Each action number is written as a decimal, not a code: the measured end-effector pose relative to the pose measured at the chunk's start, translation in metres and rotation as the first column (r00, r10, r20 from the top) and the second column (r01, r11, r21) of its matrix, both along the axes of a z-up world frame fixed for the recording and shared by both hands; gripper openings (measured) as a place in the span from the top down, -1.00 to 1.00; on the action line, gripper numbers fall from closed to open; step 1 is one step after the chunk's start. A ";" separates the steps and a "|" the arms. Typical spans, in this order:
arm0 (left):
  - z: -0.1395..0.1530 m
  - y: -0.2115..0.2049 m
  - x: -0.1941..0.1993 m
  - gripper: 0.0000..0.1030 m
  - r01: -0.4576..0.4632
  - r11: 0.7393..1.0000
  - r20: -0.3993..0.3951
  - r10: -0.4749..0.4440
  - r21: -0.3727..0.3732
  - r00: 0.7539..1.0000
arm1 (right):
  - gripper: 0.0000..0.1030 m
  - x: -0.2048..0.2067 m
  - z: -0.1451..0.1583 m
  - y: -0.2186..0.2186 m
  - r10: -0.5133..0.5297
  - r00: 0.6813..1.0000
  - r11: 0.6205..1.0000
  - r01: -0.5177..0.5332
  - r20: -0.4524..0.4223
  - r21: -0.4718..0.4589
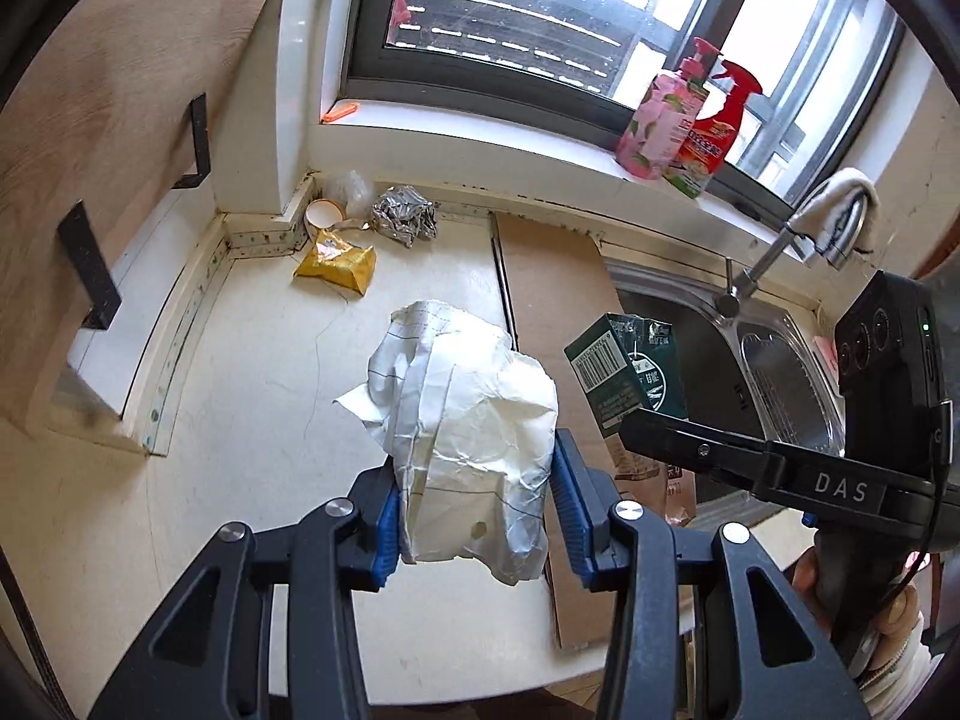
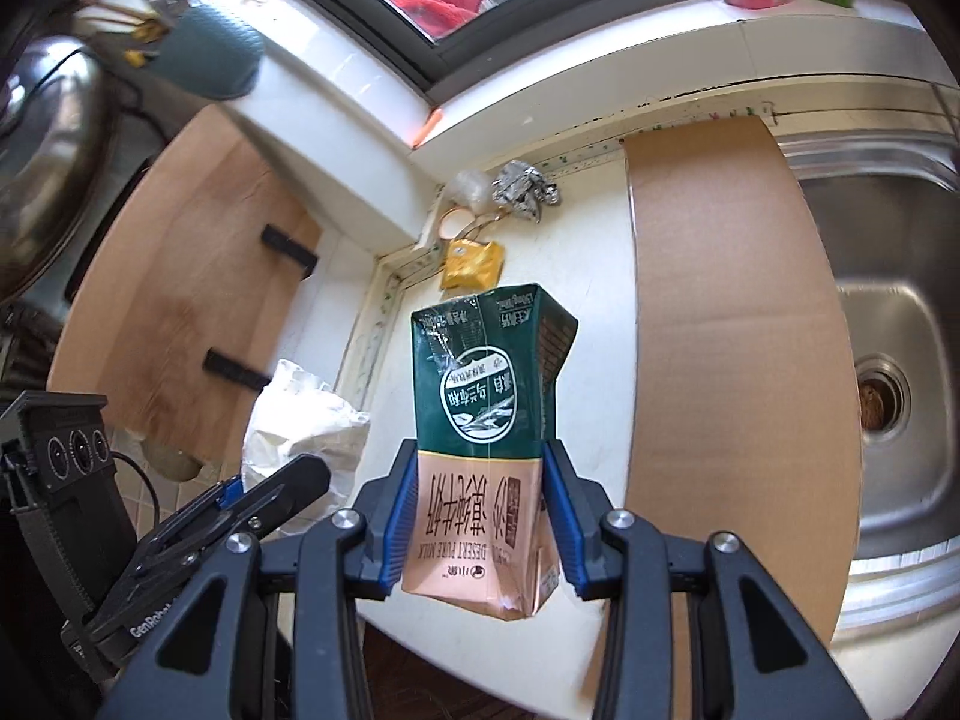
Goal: Collect trash
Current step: 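Carry the paper and milk carton down over the floor trash bin, then open both tools to drop the paper and carton into the bin, then raise both open tools back up over the counter trash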
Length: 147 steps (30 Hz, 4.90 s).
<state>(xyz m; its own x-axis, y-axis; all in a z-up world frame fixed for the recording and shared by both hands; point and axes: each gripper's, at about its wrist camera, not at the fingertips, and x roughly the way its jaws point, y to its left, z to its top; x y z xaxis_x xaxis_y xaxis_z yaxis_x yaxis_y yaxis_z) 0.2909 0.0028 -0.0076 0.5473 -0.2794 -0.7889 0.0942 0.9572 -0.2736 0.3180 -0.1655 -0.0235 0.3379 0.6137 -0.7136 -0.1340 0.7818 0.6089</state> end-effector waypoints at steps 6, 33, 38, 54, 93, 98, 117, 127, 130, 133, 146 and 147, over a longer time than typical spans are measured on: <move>0.000 0.004 -0.077 0.19 0.044 0.999 0.014 -0.043 -0.026 0.999 | 0.22 -0.095 0.015 0.003 -0.043 0.999 0.999 0.042 0.019 0.016; -0.191 -0.011 -0.245 0.19 0.065 0.998 -0.249 -0.066 -0.010 0.966 | 0.22 -0.283 -0.140 -0.003 -0.013 0.959 0.984 -0.038 -0.285 -0.173; -0.257 -0.014 -0.253 0.19 0.034 0.999 -0.314 -0.030 0.007 0.949 | 0.21 -0.284 -0.208 -0.002 0.010 0.940 0.972 -0.089 -0.341 -0.217; -0.455 -0.009 -0.244 0.14 0.032 0.999 -0.436 -0.027 0.005 0.900 | 0.17 -0.273 -0.413 0.002 0.005 0.898 0.952 -0.139 -0.441 -0.272; -0.370 -0.006 -0.256 -0.86 0.033 0.988 -0.386 0.029 0.152 0.922 | -0.03 -0.280 -0.352 -0.009 -0.052 0.917 0.955 -0.071 -0.396 -0.289; -0.348 -0.008 -0.264 -0.86 0.045 0.982 -0.390 0.031 0.184 0.920 | -0.03 -0.287 -0.330 -0.009 -0.064 0.922 0.956 -0.054 -0.383 -0.290; -0.108 0.013 -0.304 -0.86 0.002 0.976 -0.133 0.028 0.219 0.991 | -0.03 -0.314 -0.129 0.006 -0.043 0.986 0.968 0.001 -0.160 -0.251; 0.007 0.025 -0.304 -0.87 -0.032 0.979 0.074 0.018 0.202 0.997 | -0.03 -0.310 -0.007 0.008 -0.041 0.997 0.978 0.053 0.063 -0.202; 0.034 0.025 -0.295 -0.87 -0.042 0.978 0.118 0.018 0.203 0.993 | -0.04 -0.298 0.025 0.009 -0.035 0.993 0.980 0.055 0.110 -0.190; 0.060 0.022 -0.282 -0.87 -0.051 0.972 0.161 0.014 0.230 0.987 | -0.04 -0.280 0.057 0.006 -0.032 0.987 0.981 0.061 0.159 -0.183; 0.130 -0.010 -0.140 -0.87 -0.085 0.940 0.250 -0.001 0.330 0.968 | -0.37 -0.131 0.147 -0.022 0.021 0.956 0.981 0.037 0.294 -0.190; 0.131 -0.012 -0.123 -0.86 -0.091 0.940 0.241 0.010 0.329 0.971 | -0.39 -0.116 0.148 -0.022 0.030 0.955 0.981 0.028 0.296 -0.191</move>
<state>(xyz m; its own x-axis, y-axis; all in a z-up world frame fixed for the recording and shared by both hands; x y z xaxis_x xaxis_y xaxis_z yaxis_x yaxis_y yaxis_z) 0.1675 -0.0090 0.1233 0.7325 0.0118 -0.6807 0.0654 0.9940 0.0877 0.2016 -0.1875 0.1245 0.5513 0.4761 -0.6851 -0.2865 0.8793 0.3805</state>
